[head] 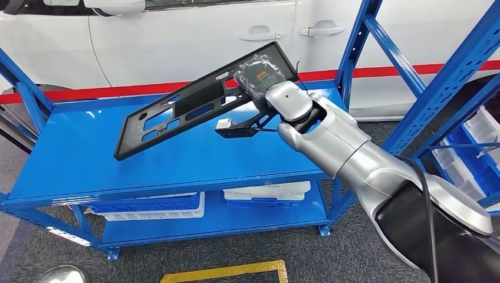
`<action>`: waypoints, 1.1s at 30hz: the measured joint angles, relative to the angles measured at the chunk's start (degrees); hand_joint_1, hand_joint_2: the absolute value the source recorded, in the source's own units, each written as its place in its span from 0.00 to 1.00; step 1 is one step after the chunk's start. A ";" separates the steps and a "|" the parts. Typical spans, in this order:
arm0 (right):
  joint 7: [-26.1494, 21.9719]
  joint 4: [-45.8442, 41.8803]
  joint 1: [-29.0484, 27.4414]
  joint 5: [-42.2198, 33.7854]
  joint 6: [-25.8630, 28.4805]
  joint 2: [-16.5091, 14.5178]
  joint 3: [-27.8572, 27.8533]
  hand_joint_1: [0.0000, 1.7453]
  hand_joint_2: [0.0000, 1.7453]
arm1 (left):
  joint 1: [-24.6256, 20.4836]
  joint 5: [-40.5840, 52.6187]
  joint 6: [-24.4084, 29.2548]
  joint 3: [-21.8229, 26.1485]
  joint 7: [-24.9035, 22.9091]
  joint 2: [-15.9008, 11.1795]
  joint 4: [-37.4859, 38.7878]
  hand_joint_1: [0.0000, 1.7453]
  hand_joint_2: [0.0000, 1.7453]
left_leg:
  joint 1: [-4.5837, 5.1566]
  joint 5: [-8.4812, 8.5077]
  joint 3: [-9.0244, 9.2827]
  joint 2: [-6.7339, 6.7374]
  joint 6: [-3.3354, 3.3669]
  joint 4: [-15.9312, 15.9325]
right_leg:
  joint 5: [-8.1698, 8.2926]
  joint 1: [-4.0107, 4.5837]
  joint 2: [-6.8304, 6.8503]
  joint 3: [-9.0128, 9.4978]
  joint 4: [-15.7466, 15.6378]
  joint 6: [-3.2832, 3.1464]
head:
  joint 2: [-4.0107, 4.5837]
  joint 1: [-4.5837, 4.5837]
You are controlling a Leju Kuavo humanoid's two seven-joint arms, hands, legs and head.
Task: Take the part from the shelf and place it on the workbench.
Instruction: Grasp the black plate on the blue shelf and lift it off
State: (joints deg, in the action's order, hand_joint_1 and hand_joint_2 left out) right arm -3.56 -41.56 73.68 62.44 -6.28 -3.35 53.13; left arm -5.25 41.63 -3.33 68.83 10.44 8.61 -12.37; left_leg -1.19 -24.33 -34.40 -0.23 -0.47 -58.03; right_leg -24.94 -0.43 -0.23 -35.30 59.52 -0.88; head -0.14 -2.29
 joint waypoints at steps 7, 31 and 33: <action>-0.84 -4.70 0.23 0.47 -1.84 1.72 -4.94 1.00 1.00 | 0.00 0.41 -0.49 0.00 0.58 -0.04 0.00 0.00 1.00 | 0.00 -0.02 -0.03 0.00 0.03 -0.03 | 0.00 -0.01 0.01 0.00 0.00 0.01 | 0.01 0.00; -2.35 -9.01 0.00 -5.55 -3.78 2.91 -11.84 1.00 1.00 | 0.01 0.49 -2.55 0.17 0.94 -0.15 0.00 0.00 1.00 | 0.00 -0.03 -0.05 0.00 0.04 -0.03 | 0.00 0.00 0.01 -0.02 0.00 0.01 | 0.00 0.00; -2.38 -9.35 -0.01 -5.75 -3.78 2.98 -12.05 1.00 1.00 | 0.00 0.61 -2.55 0.17 0.91 -0.17 0.00 0.00 1.00 | 0.00 -0.03 -0.05 0.00 0.04 -0.03 | 0.00 0.00 0.01 -0.02 0.00 0.01 | 0.00 0.00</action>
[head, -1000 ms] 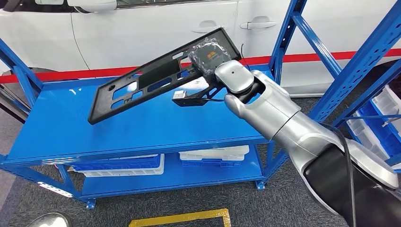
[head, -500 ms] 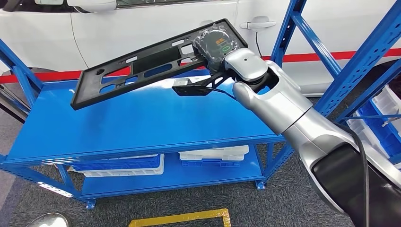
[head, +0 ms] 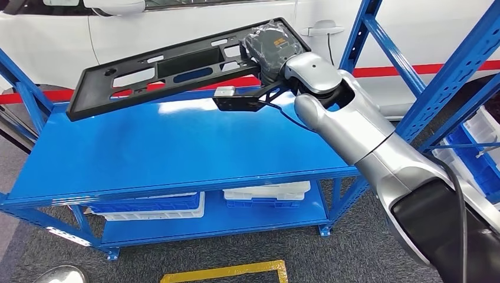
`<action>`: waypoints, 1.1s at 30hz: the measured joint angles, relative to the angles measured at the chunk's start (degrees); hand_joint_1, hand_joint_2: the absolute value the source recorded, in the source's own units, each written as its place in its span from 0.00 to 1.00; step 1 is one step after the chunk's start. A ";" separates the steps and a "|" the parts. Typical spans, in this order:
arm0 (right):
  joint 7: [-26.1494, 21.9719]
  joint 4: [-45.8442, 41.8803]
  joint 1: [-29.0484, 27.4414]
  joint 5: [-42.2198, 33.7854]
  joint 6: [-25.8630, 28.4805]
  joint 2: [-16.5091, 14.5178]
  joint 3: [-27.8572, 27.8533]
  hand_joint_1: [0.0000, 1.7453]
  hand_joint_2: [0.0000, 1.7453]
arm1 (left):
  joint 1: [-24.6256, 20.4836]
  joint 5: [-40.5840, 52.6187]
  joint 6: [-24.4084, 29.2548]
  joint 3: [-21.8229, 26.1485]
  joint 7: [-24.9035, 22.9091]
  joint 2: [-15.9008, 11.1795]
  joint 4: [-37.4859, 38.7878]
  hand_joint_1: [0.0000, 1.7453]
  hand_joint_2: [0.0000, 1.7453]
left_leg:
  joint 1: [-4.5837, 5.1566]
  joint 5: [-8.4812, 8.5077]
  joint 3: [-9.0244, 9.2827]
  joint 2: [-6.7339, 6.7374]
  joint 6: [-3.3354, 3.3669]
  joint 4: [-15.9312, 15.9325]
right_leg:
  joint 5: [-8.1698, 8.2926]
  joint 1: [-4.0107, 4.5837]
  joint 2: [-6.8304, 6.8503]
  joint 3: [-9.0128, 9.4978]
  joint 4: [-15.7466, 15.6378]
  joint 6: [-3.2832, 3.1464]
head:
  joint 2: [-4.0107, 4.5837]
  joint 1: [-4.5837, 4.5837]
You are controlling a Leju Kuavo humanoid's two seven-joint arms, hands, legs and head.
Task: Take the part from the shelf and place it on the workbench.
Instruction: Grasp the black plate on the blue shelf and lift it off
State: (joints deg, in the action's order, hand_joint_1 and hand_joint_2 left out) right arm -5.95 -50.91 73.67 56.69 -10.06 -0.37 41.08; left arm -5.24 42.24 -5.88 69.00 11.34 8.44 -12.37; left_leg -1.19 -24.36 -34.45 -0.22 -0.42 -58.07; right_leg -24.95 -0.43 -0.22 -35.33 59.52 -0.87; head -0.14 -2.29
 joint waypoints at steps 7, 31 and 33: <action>-0.05 -1.00 -0.05 -0.21 0.02 0.39 -0.25 1.00 1.00 | 0.01 1.47 -0.11 -0.04 0.04 -0.12 0.00 0.00 1.00 | 0.00 0.00 0.00 0.00 0.00 0.00 | 0.00 0.00 0.00 0.00 0.00 0.00 | 0.01 0.00; -2.05 -4.78 -2.42 -1.09 0.09 3.26 -0.79 1.00 1.00 | 0.03 2.11 -0.68 -0.07 1.73 -0.56 0.00 0.00 1.00 | 0.08 -0.12 -0.12 0.00 0.19 -0.24 | 0.03 -0.16 0.00 0.00 -0.02 0.08 | 0.00 0.00; -2.12 -4.95 -2.42 -1.19 0.09 3.39 -0.80 1.00 1.00 | 0.04 2.15 -0.72 -0.08 1.73 -0.62 0.00 0.00 1.00 | 0.10 -0.20 -0.19 0.00 0.32 -0.40 | 0.02 -0.19 0.00 0.00 -0.02 0.21 | 0.01 0.00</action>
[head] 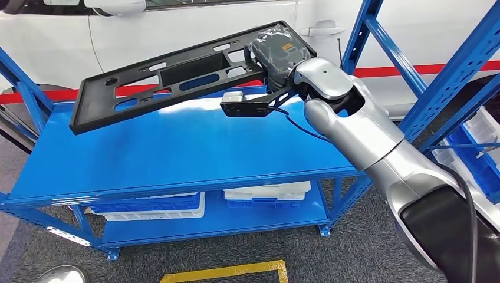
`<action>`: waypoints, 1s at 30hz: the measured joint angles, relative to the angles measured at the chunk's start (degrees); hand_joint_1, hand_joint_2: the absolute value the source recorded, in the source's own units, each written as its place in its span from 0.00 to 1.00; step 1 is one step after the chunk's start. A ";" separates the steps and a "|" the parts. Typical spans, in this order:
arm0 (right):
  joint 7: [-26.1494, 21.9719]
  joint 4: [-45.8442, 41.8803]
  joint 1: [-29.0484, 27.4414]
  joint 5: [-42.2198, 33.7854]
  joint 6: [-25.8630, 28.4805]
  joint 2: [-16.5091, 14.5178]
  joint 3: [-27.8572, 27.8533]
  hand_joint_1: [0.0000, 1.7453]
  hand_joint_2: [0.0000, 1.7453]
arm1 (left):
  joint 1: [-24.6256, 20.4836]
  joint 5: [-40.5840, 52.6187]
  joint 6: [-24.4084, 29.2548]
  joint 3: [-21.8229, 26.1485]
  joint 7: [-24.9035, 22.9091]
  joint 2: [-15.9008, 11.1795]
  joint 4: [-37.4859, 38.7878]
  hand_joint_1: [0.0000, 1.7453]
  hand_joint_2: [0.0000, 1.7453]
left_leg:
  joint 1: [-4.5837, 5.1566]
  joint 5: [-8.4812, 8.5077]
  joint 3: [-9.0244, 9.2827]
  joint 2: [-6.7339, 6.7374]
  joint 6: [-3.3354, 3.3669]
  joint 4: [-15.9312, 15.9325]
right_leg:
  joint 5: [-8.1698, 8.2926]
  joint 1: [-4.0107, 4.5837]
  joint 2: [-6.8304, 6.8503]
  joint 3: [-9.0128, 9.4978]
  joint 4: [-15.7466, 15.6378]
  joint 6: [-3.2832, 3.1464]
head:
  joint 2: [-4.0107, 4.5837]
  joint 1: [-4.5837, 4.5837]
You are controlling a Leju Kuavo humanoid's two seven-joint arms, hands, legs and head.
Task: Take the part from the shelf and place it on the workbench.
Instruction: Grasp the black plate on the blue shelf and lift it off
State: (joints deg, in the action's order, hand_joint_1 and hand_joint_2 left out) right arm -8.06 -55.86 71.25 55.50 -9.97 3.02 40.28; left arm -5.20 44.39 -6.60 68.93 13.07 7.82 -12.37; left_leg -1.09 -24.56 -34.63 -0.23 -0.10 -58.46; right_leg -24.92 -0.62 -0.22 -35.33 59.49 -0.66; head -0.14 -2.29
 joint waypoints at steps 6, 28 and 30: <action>0.02 -0.08 0.13 -0.25 -0.01 0.26 0.00 1.00 1.00 | 0.00 0.03 -0.05 -0.01 -0.04 -0.23 0.00 0.00 1.00 | 0.25 0.02 -0.28 0.00 0.87 -0.42 | 0.27 -0.19 -0.01 0.06 -0.14 0.83 | 0.00 0.00; -1.00 1.52 1.22 -3.96 -1.85 0.17 -0.03 1.00 1.00 | -0.09 0.51 -0.28 -0.01 -0.22 0.05 0.00 0.00 1.00 | -0.77 -7.72 -7.86 0.13 -1.40 -14.86 | 1.17 -0.35 0.24 -2.38 1.10 -1.27 | -0.01 -0.04; -1.03 1.80 1.21 -3.97 -1.77 0.05 0.01 1.00 1.00 | -0.09 0.45 -0.21 0.00 -0.27 0.05 0.00 0.00 1.00 | -0.64 -7.70 -5.89 0.13 -1.15 -14.76 | 2.01 0.00 0.22 -3.62 1.12 -1.28 | -0.01 -0.03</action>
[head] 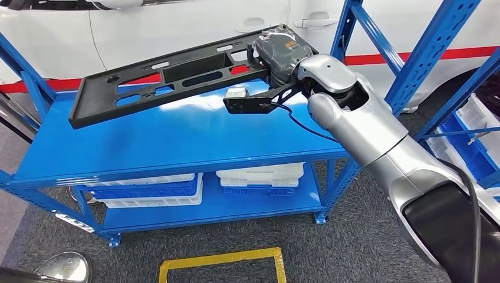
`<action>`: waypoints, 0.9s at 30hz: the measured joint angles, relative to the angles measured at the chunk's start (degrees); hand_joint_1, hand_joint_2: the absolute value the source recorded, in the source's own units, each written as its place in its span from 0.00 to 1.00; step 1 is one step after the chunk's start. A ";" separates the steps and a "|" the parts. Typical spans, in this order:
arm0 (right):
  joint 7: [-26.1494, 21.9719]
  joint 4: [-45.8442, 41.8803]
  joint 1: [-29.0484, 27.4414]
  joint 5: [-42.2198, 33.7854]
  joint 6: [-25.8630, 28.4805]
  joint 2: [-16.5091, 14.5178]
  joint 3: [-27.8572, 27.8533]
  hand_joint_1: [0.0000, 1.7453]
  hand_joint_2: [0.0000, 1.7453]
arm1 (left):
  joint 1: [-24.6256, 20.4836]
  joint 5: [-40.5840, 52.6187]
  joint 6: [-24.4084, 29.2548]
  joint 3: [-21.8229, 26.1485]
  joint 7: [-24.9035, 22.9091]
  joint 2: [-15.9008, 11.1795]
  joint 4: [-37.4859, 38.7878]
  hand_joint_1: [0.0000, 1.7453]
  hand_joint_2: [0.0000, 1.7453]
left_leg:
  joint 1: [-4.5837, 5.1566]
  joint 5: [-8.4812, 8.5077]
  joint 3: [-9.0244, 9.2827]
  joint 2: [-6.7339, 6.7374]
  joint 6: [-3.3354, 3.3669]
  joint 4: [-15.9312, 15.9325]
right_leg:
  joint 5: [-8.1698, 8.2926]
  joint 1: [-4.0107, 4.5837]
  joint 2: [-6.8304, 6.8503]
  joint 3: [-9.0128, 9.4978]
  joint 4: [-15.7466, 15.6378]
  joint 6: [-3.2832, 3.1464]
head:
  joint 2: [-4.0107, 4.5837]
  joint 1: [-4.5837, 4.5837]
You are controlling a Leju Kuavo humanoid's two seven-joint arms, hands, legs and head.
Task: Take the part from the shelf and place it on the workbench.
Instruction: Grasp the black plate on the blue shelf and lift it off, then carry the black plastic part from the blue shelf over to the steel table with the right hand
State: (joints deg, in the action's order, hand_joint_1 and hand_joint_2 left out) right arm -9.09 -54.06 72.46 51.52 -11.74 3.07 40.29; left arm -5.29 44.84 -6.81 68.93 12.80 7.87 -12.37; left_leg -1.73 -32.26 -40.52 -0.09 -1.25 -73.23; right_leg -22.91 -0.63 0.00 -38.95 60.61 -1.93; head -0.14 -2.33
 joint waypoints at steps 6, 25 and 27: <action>-0.05 0.38 0.28 -0.05 0.19 -0.28 0.01 1.00 1.00 | -0.15 -0.03 0.11 0.01 -0.15 -0.09 -0.01 0.00 1.00 | 1.13 3.34 8.97 0.19 2.02 13.91 | 2.32 0.26 0.31 -1.15 -0.42 1.47 | -0.01 0.02; 0.70 1.93 0.43 0.27 1.64 -0.46 0.53 1.00 1.00 | -0.02 0.15 0.22 0.03 -0.17 0.25 -0.01 0.00 1.00 | 0.74 5.39 3.48 0.27 0.78 10.98 | -0.56 -0.12 0.30 2.62 -1.17 0.02 | -0.01 0.11; 0.69 2.08 0.45 0.27 1.68 -0.58 0.55 1.00 1.00 | -0.04 0.19 0.25 0.03 -0.17 0.25 0.00 0.00 1.00 | 0.61 0.63 1.16 0.27 0.34 4.19 | 0.33 -0.03 0.30 1.63 -1.26 -0.39 | -0.01 0.08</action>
State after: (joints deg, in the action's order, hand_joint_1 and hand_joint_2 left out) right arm -8.40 -51.98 72.92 51.79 -10.06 2.49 40.85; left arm -5.33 45.03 -6.56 68.96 12.63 8.12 -12.37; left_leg -1.13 -31.63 -39.36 0.18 -0.91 -69.04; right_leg -22.58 -0.65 0.30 -37.31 59.35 -2.33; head -0.15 -2.25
